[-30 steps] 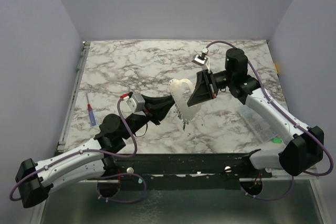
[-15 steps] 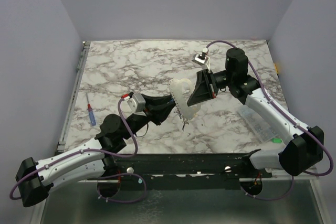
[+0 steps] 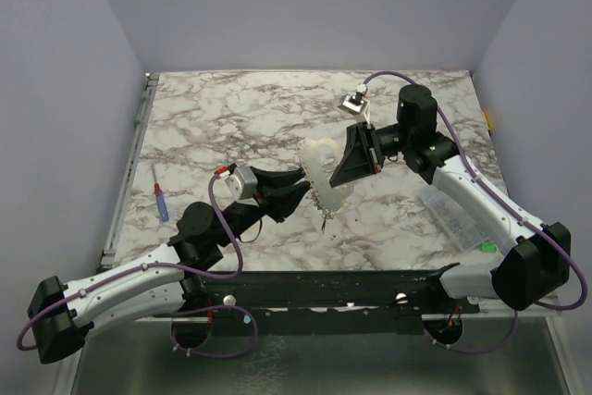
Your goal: Put the keys on the keyring
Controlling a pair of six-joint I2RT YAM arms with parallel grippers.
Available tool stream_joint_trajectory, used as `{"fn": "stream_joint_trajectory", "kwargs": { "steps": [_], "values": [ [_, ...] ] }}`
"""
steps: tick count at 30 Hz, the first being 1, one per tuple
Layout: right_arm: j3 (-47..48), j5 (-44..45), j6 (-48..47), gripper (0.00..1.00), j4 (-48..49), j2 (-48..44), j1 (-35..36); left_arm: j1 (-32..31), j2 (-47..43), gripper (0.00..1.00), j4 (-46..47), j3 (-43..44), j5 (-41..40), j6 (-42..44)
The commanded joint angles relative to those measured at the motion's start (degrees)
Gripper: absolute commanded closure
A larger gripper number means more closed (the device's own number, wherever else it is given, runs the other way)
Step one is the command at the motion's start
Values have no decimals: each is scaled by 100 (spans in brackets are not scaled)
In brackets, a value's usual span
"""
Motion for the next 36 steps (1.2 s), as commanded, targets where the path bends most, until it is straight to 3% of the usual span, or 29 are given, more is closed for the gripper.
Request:
{"fn": "stream_joint_trajectory", "kwargs": {
  "steps": [1,15,29,34,36],
  "values": [
    [167,1,34,99,-15,-161,-20,-33,-78,63,138,-94,38,-20],
    [46,17,73,99,74,-187,-21,-42,-4,72,466,-103,-15,161],
    [-30,5,140,99,249,-221,-20,-55,67,74,800,-139,29,224],
    [-30,21,148,99,257,-214,-23,-59,74,86,814,-143,31,224],
    [-28,29,149,99,257,-216,-20,-59,68,95,814,-158,19,210]
  ]
}}
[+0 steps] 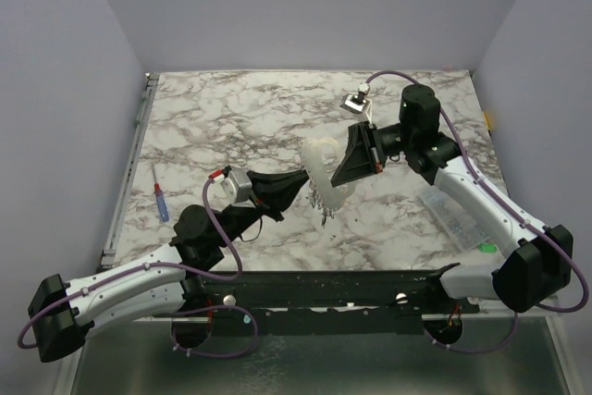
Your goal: Put the keys on the keyring
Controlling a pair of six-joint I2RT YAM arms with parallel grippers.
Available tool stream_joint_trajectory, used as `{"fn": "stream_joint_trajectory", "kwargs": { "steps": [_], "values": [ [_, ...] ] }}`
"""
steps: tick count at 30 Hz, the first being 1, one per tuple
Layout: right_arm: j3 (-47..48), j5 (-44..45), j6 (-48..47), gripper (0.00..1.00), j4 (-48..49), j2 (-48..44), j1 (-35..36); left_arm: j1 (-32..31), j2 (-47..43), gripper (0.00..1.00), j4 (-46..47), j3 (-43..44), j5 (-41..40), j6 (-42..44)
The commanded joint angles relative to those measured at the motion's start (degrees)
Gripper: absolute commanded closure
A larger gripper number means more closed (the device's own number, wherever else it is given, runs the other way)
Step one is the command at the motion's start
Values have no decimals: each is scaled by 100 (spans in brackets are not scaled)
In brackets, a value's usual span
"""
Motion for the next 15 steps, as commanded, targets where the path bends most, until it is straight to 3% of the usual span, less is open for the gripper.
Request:
{"fn": "stream_joint_trajectory", "kwargs": {
  "steps": [1,9,12,15],
  "values": [
    [-17,19,63,99,203,-147,-22,-29,-20,99,208,-74,8,51],
    [20,100,-84,97,-49,-119,-20,-26,-292,100,114,-237,-124,151],
    [106,142,-370,75,-456,-79,-20,-31,-364,100,-154,-164,-123,183],
    [279,246,-786,45,-1008,-61,-20,-28,-385,100,-559,-24,-49,282]
  ]
}}
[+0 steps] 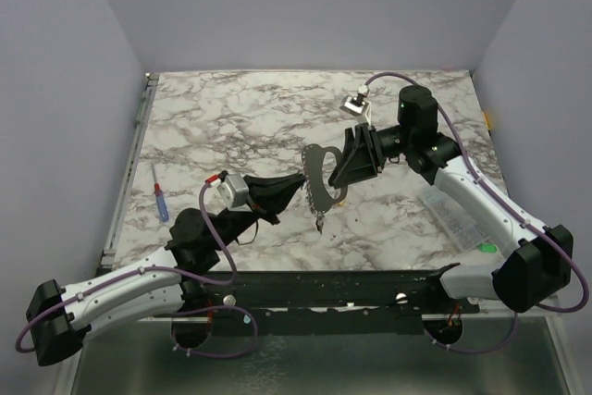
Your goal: Put the keys on the keyring
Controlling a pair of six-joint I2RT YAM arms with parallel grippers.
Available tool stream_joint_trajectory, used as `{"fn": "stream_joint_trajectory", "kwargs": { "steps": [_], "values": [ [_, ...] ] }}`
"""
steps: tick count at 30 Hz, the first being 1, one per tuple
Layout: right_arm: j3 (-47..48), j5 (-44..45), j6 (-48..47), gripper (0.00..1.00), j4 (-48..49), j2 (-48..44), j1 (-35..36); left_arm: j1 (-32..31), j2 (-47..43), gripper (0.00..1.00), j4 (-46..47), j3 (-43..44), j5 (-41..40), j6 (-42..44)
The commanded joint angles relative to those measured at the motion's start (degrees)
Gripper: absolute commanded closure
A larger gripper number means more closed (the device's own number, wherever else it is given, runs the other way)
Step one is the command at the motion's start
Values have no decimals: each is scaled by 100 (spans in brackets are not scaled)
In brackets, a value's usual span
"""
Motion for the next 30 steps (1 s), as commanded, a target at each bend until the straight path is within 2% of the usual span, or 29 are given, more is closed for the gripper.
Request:
{"fn": "stream_joint_trajectory", "kwargs": {
  "steps": [1,3,8,14,17,22,24,26,28,30],
  "values": [
    [422,268,-831,40,-1115,-44,2,-19,-100,100,-580,162,-4,191],
    [722,552,-1598,36,-1886,-4,-3,-19,-133,100,-787,229,17,246],
    [1199,1614,-2496,35,-2924,14,1,-19,-151,100,-1583,560,110,355],
    [1572,3393,-2792,30,-3304,-111,-1,-23,-234,100,-2534,902,259,292],
    [1453,3137,-2874,31,-2914,-307,1,-20,-322,100,-2761,939,262,147],
    [596,2335,-2730,34,-1532,-983,-3,-19,-338,100,-2912,1023,325,-132],
    [412,2136,-2875,35,-1276,-1257,-3,-19,-247,100,-3028,1122,369,-237],
    [375,1955,-3236,34,-1424,-1433,-1,-22,-148,100,-3136,1227,328,-332],
    [511,2084,-3866,35,-1986,-1510,-1,-24,-65,100,-3269,1328,275,-405],
    [483,1913,-4027,37,-2167,-1506,1,-21,-28,100,-3331,1377,238,-513]
  ]
}}
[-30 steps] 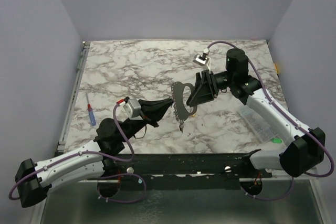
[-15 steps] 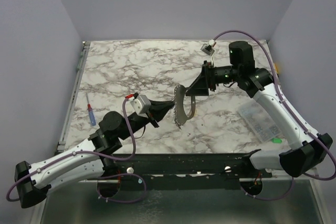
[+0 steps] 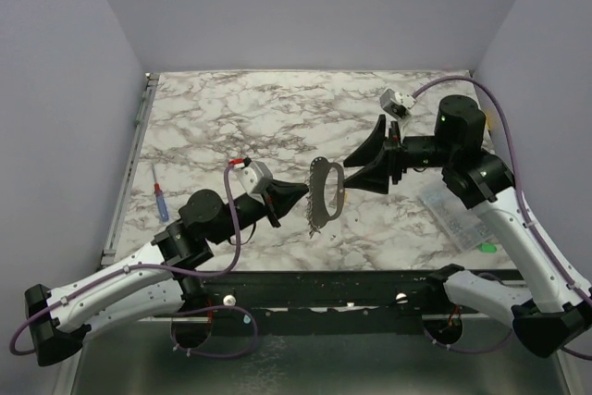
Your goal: Put the keys on the keyring
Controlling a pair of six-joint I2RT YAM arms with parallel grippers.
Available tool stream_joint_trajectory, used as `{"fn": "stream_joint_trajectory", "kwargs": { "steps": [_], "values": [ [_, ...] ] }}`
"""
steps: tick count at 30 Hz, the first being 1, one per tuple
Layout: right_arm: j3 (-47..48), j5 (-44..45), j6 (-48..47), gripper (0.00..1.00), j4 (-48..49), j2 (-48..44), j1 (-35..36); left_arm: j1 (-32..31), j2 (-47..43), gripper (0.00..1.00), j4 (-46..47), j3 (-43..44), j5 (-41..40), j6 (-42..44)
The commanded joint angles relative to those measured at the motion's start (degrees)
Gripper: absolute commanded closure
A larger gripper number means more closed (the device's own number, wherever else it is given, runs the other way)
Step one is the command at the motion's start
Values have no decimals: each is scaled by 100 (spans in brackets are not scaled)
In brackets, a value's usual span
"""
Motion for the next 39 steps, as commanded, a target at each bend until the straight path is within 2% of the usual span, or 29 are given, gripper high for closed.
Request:
{"fn": "stream_joint_trajectory", "kwargs": {
  "steps": [1,3,5,7,11,18,29,39],
  "values": [
    [-75,-618,-752,37,-79,-51,5,-25,79,100,-146,310,57,-370],
    [-544,-1005,-195,39,892,-95,107,-20,133,100,-143,352,175,-445],
    [-971,-904,184,39,1838,-194,446,-19,226,100,-150,419,288,-501],
    [-1027,-782,95,40,2111,-67,789,-20,319,100,-158,482,420,-553],
    [-907,-746,-193,45,2098,314,1103,-19,417,100,-161,587,671,-623],
    [-899,-622,-564,49,1979,359,1122,-21,375,100,-195,614,1091,-621],
    [-819,-405,-992,51,1557,268,1118,-21,325,100,-302,601,1112,-665],
    [-848,-53,-967,52,1580,37,1122,-22,311,100,-288,561,1042,-694]
  ]
}}
